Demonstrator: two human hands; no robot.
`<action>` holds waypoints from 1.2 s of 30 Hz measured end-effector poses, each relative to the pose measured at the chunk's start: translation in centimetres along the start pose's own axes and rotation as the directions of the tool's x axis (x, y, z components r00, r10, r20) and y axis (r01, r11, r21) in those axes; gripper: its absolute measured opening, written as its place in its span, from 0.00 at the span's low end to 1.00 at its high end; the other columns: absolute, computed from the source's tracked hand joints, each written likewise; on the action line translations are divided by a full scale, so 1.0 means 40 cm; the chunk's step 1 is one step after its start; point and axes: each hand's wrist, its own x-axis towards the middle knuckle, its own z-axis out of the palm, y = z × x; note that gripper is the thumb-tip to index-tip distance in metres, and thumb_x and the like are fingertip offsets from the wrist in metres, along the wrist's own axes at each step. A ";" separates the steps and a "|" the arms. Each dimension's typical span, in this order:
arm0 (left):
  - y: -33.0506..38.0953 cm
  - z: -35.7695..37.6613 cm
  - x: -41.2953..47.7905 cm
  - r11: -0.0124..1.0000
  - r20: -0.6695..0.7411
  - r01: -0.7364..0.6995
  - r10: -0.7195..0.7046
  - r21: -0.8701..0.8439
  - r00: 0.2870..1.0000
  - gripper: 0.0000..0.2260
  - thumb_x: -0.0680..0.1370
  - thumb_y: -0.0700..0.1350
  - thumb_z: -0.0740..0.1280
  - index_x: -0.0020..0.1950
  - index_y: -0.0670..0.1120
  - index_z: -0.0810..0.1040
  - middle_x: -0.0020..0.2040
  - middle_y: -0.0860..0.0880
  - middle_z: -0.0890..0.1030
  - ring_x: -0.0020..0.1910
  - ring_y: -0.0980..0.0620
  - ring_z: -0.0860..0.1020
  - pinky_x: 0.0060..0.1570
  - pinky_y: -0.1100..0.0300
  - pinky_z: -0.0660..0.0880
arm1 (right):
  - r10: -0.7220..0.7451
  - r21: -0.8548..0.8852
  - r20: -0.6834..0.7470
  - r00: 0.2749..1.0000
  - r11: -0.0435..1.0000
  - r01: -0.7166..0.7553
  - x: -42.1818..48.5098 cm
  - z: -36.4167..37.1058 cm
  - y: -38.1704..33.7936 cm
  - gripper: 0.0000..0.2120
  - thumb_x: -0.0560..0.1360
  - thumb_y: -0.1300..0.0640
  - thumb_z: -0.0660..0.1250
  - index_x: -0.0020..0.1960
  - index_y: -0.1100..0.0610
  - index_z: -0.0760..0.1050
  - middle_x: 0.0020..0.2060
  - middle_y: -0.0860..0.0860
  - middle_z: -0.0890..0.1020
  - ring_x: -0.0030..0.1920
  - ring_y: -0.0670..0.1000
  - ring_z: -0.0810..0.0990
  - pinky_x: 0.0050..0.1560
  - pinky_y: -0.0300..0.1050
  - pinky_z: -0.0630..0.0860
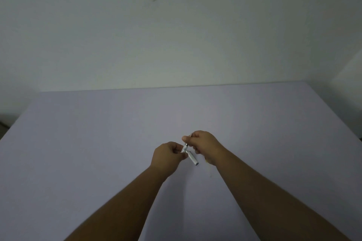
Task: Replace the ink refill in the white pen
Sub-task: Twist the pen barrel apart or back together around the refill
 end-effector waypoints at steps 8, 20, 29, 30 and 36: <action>0.010 -0.011 -0.006 1.000 -0.005 0.007 -0.007 -0.012 1.000 0.04 0.70 0.44 0.73 0.40 0.51 0.79 0.37 0.52 0.79 0.32 0.56 0.75 0.17 0.76 0.67 | -0.015 -0.006 0.017 1.000 1.000 0.015 -0.013 -0.006 -0.016 0.07 0.72 0.51 0.70 0.40 0.54 0.78 0.37 0.49 0.79 0.36 0.48 0.73 0.37 0.41 0.71; 0.017 0.001 -0.012 1.000 0.017 0.006 -0.006 0.028 1.000 0.04 0.71 0.45 0.73 0.42 0.50 0.79 0.36 0.52 0.79 0.32 0.56 0.75 0.27 0.67 0.70 | 0.078 -0.128 -0.063 0.995 0.988 -0.085 -0.020 -0.004 -0.021 0.15 0.69 0.43 0.70 0.39 0.55 0.75 0.37 0.49 0.77 0.35 0.48 0.72 0.34 0.41 0.69; 0.009 0.006 -0.009 1.000 -0.009 -0.006 0.006 0.018 1.000 0.05 0.70 0.45 0.73 0.39 0.52 0.78 0.35 0.53 0.78 0.34 0.56 0.75 0.33 0.64 0.71 | 0.067 -0.119 -0.054 0.996 0.990 -0.073 -0.020 -0.009 -0.020 0.15 0.68 0.42 0.71 0.38 0.54 0.76 0.37 0.49 0.78 0.35 0.47 0.73 0.33 0.40 0.70; 0.008 0.006 -0.007 1.000 -0.014 -0.005 0.005 0.014 1.000 0.05 0.70 0.45 0.73 0.40 0.51 0.78 0.35 0.54 0.78 0.34 0.56 0.75 0.33 0.64 0.72 | 0.072 -0.104 -0.037 0.997 0.992 -0.075 -0.019 -0.010 -0.019 0.14 0.69 0.42 0.71 0.40 0.53 0.76 0.39 0.48 0.79 0.36 0.48 0.74 0.34 0.41 0.70; 0.007 0.011 0.002 0.999 -0.020 -0.006 0.007 0.036 1.000 0.06 0.69 0.46 0.74 0.38 0.53 0.77 0.34 0.55 0.77 0.32 0.57 0.75 0.31 0.65 0.70 | 0.048 -0.104 -0.056 0.997 0.993 -0.054 -0.013 -0.010 -0.019 0.14 0.69 0.47 0.72 0.39 0.57 0.76 0.36 0.49 0.77 0.34 0.48 0.72 0.34 0.41 0.69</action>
